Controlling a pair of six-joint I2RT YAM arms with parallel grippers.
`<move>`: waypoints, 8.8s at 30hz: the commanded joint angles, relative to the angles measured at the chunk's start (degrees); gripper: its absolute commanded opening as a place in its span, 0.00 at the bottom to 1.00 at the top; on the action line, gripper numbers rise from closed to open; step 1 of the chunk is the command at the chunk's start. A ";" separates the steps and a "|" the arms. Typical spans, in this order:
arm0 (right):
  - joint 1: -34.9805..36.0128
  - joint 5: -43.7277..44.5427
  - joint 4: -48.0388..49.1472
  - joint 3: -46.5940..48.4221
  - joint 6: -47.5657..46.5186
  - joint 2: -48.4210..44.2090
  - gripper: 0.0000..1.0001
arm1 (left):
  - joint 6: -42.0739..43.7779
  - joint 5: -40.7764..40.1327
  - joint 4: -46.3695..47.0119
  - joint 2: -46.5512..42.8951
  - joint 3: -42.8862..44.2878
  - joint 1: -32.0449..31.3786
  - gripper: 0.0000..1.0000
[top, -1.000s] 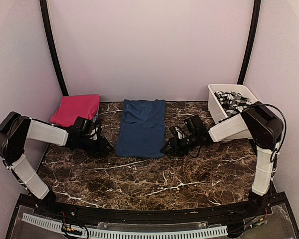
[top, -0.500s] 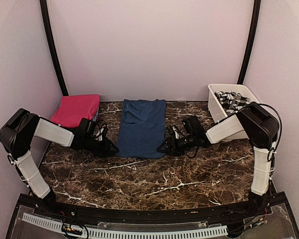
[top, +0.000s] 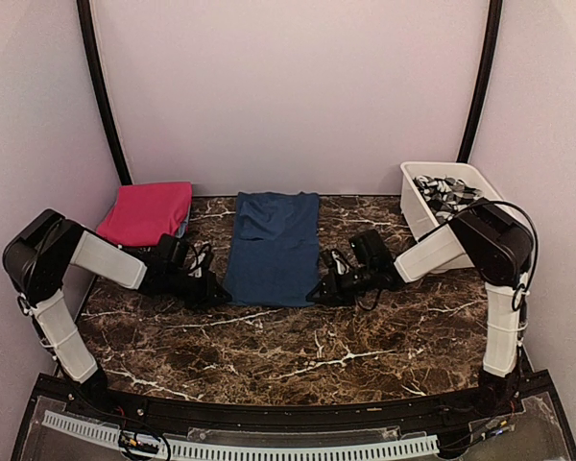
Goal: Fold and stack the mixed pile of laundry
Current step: Pick up the 2/3-rectangle-folded T-shirt from the center of the board, then fold the 2/3-rectangle-folded T-shirt at the center of the board, then smooth out the square-folded T-shirt at the center of the board, then move the square-folded T-shirt to the center of the board, then smooth out the square-folded T-shirt at the center of the board.
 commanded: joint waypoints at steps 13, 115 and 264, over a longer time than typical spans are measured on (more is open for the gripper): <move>8.29 5.72 -17.81 -20.24 6.89 -30.32 0.00 | -10.87 -2.93 -26.21 -40.05 -17.46 -11.70 0.00; -10.93 -2.55 -26.01 46.46 -8.93 22.86 0.34 | 1.85 2.58 -11.63 28.30 42.49 6.14 0.36; -9.49 -3.24 -14.42 14.68 -8.10 2.38 0.66 | 1.67 0.63 7.62 12.34 20.77 -1.86 0.99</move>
